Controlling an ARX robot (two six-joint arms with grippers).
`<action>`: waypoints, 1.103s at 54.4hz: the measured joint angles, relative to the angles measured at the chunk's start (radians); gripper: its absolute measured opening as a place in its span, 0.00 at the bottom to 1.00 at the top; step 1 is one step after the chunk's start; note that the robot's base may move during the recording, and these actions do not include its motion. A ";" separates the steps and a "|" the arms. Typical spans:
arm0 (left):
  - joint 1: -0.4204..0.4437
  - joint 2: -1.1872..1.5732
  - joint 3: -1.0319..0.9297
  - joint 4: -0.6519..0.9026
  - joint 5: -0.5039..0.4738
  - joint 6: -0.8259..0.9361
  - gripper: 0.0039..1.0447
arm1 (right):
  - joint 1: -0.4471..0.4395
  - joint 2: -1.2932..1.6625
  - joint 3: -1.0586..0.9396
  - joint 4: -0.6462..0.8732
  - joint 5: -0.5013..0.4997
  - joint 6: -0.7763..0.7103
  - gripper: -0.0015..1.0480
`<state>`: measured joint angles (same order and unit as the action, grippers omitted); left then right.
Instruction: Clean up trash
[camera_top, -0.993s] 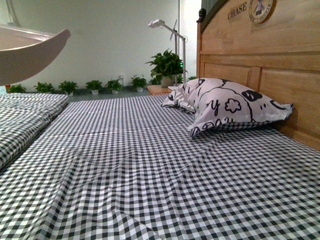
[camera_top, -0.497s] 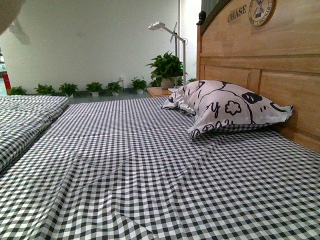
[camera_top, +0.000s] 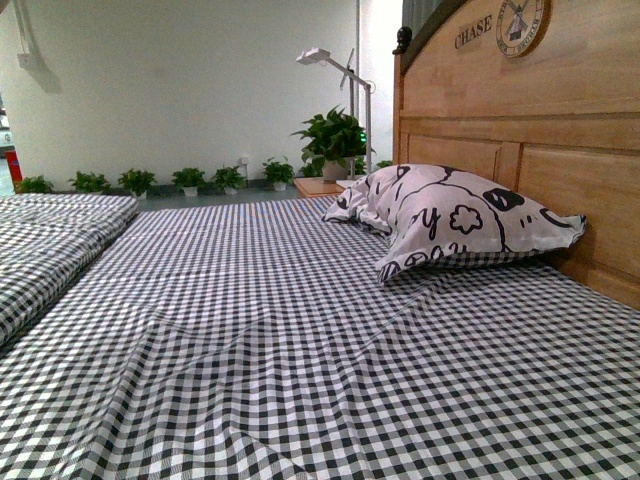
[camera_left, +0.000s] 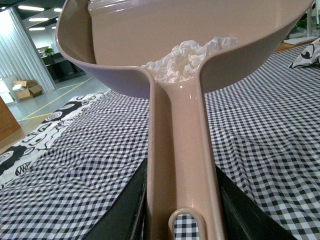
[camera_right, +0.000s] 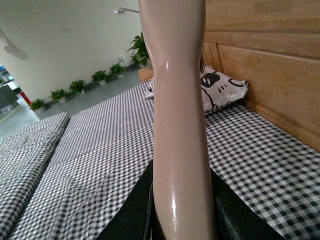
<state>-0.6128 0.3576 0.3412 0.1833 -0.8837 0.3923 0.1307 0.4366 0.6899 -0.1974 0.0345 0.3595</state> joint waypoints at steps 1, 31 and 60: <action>0.000 0.000 0.000 0.000 0.000 -0.002 0.26 | 0.000 0.000 0.000 0.000 0.000 -0.003 0.19; 0.000 0.001 0.000 0.000 -0.002 -0.006 0.26 | 0.000 0.000 -0.002 0.000 0.002 -0.014 0.19; -0.001 0.001 0.000 0.000 -0.003 -0.006 0.26 | 0.000 0.000 -0.002 0.000 0.002 -0.014 0.19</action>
<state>-0.6136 0.3588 0.3412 0.1833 -0.8867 0.3866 0.1307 0.4366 0.6884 -0.1974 0.0360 0.3450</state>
